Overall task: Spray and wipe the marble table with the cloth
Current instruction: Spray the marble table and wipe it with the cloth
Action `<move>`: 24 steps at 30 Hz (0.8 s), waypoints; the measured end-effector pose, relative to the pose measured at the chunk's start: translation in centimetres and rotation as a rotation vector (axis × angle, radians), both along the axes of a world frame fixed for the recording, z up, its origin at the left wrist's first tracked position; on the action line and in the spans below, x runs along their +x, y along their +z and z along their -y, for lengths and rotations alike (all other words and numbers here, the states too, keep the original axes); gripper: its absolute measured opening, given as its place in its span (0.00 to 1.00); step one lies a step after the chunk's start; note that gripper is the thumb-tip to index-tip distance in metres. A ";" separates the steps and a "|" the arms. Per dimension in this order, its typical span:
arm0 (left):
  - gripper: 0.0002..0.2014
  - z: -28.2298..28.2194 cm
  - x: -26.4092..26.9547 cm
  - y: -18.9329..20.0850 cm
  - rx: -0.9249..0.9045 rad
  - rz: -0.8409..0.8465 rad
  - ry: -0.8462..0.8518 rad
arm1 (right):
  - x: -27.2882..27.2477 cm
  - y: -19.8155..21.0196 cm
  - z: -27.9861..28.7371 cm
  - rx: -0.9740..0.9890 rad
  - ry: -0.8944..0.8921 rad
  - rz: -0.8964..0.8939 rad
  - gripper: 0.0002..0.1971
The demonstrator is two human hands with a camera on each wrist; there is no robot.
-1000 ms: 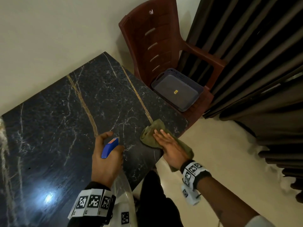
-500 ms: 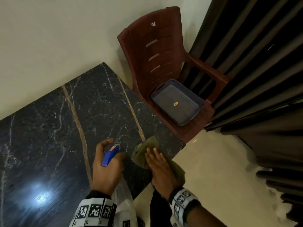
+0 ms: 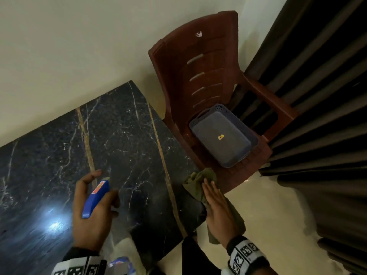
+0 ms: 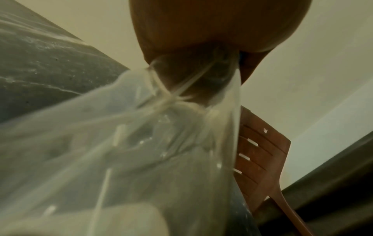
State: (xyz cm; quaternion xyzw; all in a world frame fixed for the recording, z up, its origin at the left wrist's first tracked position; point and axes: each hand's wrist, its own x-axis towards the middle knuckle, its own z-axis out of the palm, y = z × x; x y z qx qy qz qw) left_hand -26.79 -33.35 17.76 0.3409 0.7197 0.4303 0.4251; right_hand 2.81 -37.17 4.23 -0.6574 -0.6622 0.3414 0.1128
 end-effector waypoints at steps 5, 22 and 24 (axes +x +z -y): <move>0.27 -1.0 -1.0 0.7 0.045 -0.024 0.044 | 0.6 -0.6 -0.4 -0.015 0.000 -0.070 0.40; 0.28 -2.0 -4.7 0.0 0.147 0.078 0.115 | -9.0 -0.5 -20.0 -0.002 0.023 -0.273 0.28; 0.28 -1.9 -5.1 -0.3 0.164 0.084 0.115 | -11.0 -0.9 -24.6 -0.092 -0.040 -0.324 0.27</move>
